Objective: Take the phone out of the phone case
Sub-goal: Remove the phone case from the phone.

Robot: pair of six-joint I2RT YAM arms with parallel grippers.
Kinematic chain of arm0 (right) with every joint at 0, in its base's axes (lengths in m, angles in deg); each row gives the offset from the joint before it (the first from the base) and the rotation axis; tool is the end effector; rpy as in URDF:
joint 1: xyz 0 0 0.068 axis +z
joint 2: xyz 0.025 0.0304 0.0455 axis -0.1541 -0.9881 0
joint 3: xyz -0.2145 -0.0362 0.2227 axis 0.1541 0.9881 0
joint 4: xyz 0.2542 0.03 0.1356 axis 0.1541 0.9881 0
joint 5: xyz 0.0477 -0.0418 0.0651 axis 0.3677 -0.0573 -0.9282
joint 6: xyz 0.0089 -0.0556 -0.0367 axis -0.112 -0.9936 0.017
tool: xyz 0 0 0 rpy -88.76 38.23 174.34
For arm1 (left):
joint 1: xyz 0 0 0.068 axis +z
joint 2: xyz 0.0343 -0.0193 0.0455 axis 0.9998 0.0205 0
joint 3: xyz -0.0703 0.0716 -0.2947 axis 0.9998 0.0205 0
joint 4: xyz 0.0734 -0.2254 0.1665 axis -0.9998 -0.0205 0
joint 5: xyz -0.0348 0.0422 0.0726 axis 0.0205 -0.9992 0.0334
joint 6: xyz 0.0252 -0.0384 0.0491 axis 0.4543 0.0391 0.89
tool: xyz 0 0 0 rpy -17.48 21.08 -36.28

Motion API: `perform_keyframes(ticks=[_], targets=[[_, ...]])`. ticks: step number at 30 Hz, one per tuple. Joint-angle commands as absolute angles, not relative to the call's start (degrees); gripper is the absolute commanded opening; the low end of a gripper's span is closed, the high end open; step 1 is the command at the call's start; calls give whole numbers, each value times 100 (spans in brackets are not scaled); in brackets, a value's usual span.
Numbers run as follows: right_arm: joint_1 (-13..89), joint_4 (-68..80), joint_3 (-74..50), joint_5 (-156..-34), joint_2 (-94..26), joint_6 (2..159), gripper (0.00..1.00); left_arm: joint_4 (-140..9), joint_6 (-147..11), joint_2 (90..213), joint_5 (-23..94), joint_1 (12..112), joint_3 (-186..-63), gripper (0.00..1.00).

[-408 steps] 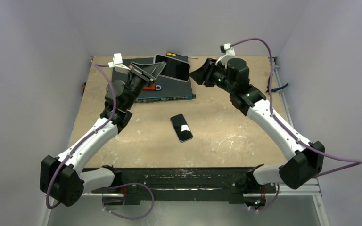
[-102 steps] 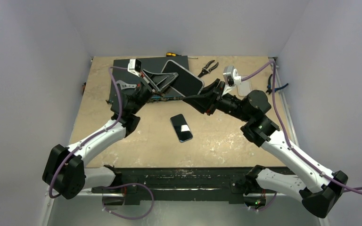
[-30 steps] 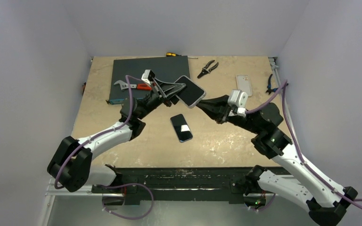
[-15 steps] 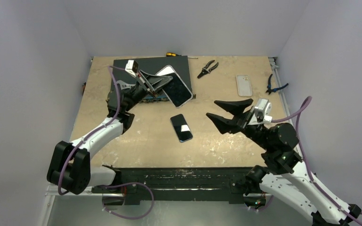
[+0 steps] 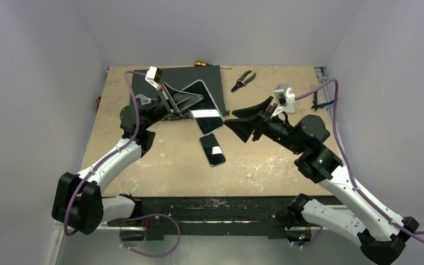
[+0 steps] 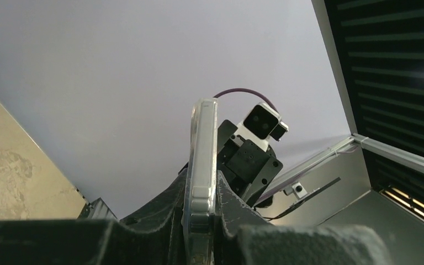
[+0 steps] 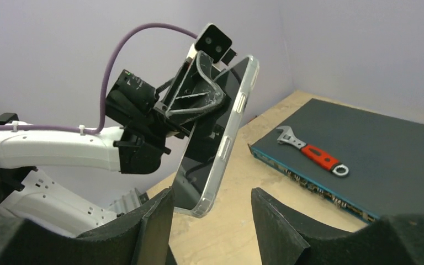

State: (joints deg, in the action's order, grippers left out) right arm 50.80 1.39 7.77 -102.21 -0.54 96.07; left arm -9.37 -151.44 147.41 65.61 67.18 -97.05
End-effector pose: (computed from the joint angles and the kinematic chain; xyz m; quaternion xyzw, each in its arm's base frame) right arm 0.1414 0.1454 0.4631 -0.2042 0.5971 0.4798 0.6095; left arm 0.2608 -0.1396 0.3944 -0.0416 0.5385 -0.7874 0.2971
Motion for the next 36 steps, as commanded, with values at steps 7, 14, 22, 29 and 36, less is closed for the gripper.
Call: perform_keyframes(ticks=[7, 14, 22, 29, 36], targets=[[5060, -375, 1254, -10360, 19, 10607, 69, -761, -15155, 14314, 5422, 6738, -9731, 0], [5074, -1201, 1690, -10001, -216, 11394, 69, -1764, -14508, 13723, 4457, 6739, -9816, 0], [5152, -1508, 1472, -9687, -620, 11729, 69, -2319, -13981, 13479, 3822, 6590, -9761, 0], [5232, -1388, 1240, -9354, -927, 11876, 67, -2712, -13699, 13281, 3481, 6520, -9753, 0], [5254, -1508, 1156, -9318, -1124, 12080, 65, -2774, -13607, 13238, 3416, 6501, -9755, 0]])
